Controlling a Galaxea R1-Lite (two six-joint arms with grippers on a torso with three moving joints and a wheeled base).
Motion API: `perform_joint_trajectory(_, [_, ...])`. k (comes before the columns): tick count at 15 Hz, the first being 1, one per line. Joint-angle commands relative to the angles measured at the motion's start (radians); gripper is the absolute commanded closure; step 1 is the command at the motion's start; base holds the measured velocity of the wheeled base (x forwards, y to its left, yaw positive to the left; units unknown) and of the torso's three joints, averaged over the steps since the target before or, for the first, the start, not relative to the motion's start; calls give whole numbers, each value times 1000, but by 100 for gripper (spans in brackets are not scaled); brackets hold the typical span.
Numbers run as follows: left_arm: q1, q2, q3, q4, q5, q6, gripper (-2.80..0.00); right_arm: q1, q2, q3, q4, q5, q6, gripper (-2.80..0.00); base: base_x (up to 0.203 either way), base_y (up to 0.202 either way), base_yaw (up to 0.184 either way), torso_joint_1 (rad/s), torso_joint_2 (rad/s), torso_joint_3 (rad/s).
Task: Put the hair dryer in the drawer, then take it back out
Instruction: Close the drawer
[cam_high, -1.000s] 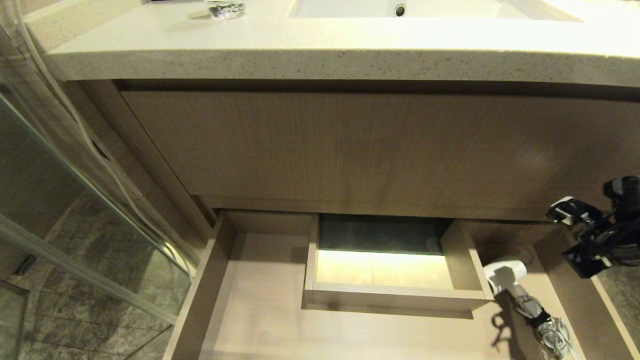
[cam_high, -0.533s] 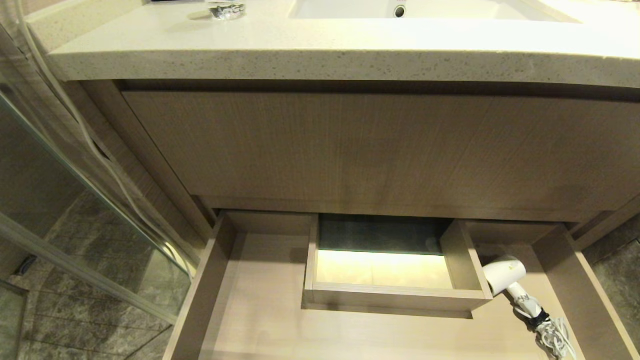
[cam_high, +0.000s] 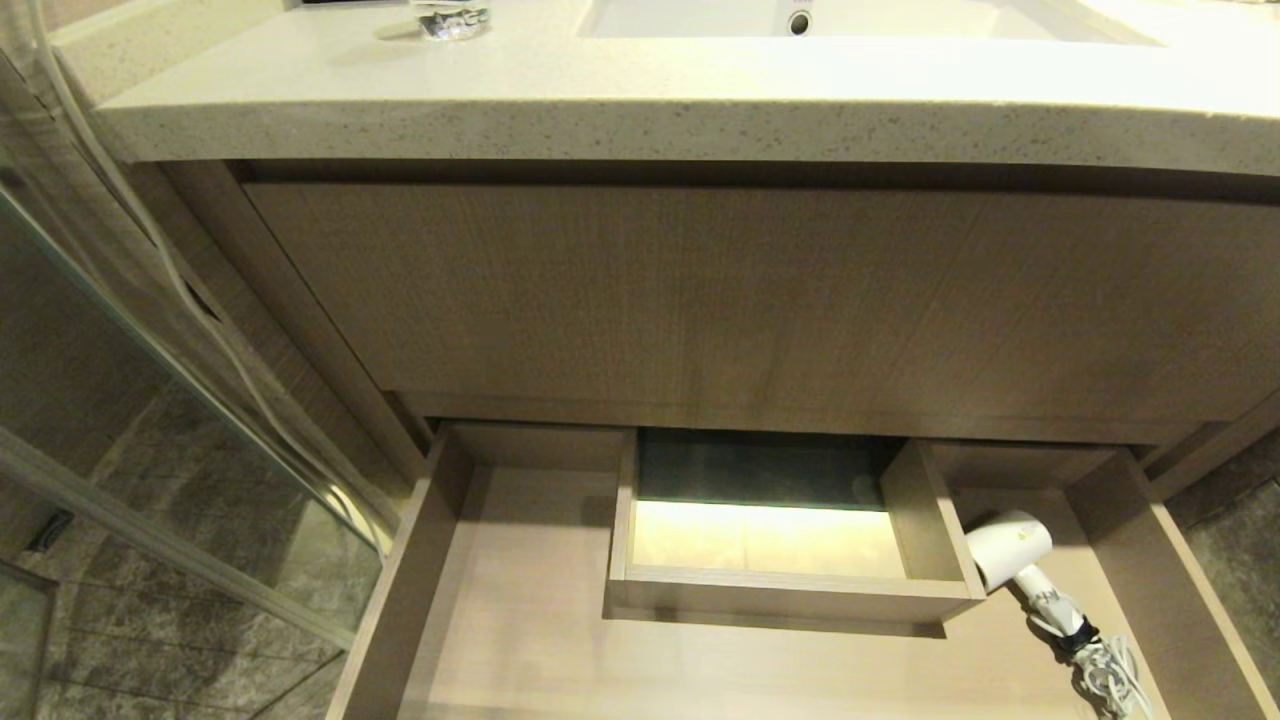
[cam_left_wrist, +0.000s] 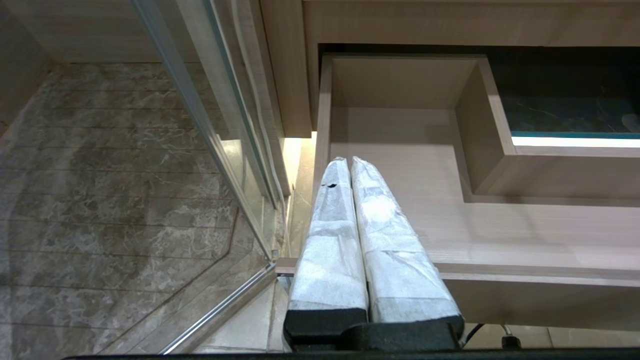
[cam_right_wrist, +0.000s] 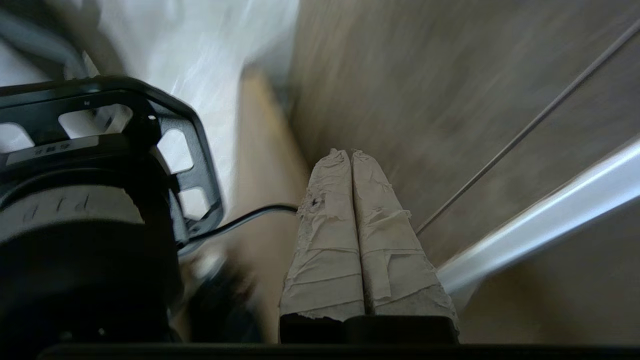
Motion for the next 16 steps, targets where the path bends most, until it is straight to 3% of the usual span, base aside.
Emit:
perform_joint_trajectory(1, [0, 0, 0, 0, 0, 0, 0, -42, 314, -29, -23, -39, 77, 0, 0, 0, 0, 0, 0, 0])
perform_joint_trajectory(6, [0, 0, 0, 0, 0, 0, 0, -131, 556, -181, -60, -129, 171, 0, 0, 0, 0, 0, 0, 0])
perform_joint_trajectory(11, [0, 0, 0, 0, 0, 0, 0, -136, 708, -273, -94, -165, 166, 0, 0, 0, 0, 0, 0, 0])
perform_joint_trajectory(16, [0, 0, 0, 0, 0, 0, 0, -133, 796, -282, -102, -192, 151, 0, 0, 0, 0, 0, 0, 0])
